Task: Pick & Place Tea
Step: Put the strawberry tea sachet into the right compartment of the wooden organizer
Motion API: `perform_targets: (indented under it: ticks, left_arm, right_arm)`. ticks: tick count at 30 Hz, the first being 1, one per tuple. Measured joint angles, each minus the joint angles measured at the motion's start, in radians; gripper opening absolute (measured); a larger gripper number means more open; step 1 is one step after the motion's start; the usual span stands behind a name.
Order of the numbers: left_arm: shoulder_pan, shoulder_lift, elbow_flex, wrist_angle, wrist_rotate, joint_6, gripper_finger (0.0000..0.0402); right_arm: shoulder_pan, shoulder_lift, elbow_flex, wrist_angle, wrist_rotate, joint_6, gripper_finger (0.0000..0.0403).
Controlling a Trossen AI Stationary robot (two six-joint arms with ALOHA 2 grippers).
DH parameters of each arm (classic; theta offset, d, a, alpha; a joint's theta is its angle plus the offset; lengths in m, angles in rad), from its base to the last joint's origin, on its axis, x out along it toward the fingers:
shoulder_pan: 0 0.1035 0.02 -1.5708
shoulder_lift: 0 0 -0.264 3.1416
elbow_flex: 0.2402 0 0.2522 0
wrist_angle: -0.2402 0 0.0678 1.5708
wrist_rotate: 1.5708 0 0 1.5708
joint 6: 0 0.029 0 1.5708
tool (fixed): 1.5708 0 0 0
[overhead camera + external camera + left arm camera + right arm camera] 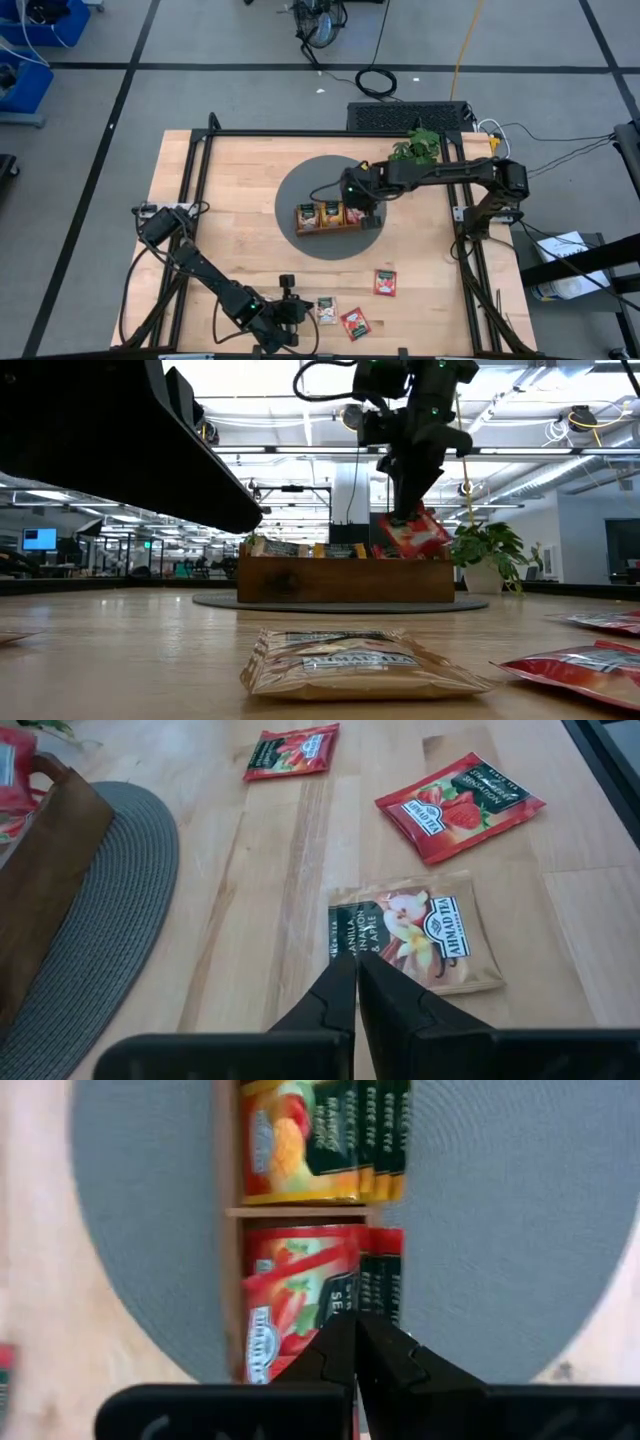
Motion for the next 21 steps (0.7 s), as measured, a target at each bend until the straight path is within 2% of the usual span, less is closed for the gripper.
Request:
perform_targets:
  ticks: [6,11,21]
  left_arm:
    - [0.0,0.0,0.0,-0.01,0.0,-0.008,0.0024]
    - [0.0,0.0,0.0,-0.016,0.0,-0.028,0.0024]
    - [-0.003,0.0,0.0,-0.015,0.017,-0.037,0.0024]
  right_arm:
    - [-0.004,-0.005,0.0,0.059,-0.071,0.038,0.0]
    - [-0.004,-0.005,-0.006,0.066,-0.071,0.081,0.0]
    - [-0.003,-0.005,-0.15,0.229,-0.071,0.188,0.0]
